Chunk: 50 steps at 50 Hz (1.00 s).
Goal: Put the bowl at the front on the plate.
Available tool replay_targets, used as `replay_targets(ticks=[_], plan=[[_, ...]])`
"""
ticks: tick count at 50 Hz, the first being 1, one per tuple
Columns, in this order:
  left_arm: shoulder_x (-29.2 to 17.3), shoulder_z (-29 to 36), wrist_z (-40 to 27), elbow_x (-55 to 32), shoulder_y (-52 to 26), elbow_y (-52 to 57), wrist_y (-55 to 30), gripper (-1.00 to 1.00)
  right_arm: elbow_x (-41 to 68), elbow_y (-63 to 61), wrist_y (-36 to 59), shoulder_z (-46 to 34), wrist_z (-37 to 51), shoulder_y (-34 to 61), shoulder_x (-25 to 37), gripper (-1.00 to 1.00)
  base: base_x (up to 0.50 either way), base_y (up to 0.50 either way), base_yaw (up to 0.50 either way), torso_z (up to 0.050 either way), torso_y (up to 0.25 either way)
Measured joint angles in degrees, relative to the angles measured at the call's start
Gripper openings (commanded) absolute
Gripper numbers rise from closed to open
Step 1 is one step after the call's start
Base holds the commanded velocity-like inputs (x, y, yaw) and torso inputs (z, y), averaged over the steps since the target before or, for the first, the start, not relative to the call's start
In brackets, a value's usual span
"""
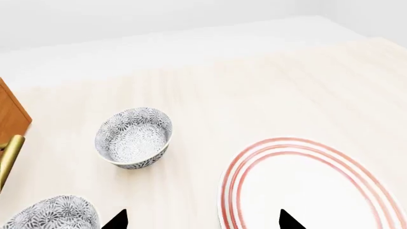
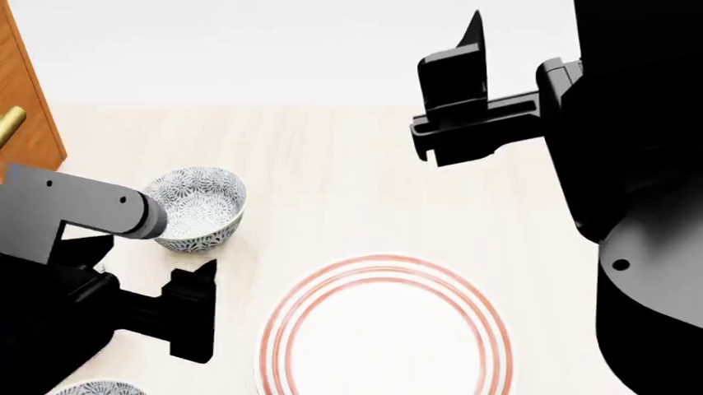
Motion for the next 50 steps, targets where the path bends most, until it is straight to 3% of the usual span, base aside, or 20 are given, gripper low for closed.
replay_targets(ticks=[27,50], plan=[[-2.9,4.6,0.9,1.8,7.3,-0.4,3.0,1.0,1.9,-0.1,-0.3,-1.0,1.3,1.4,1.1,1.0,0.0,0.0,0.0,0.0,0.0],[-5.0,6.3,-5.4,-6.3,11.1,-1.6,2.8,1.0,2.7,0.0,-1.3,-2.1,1.7,1.6,1.8,1.0,0.0,0.0,0.0,0.0,0.0]])
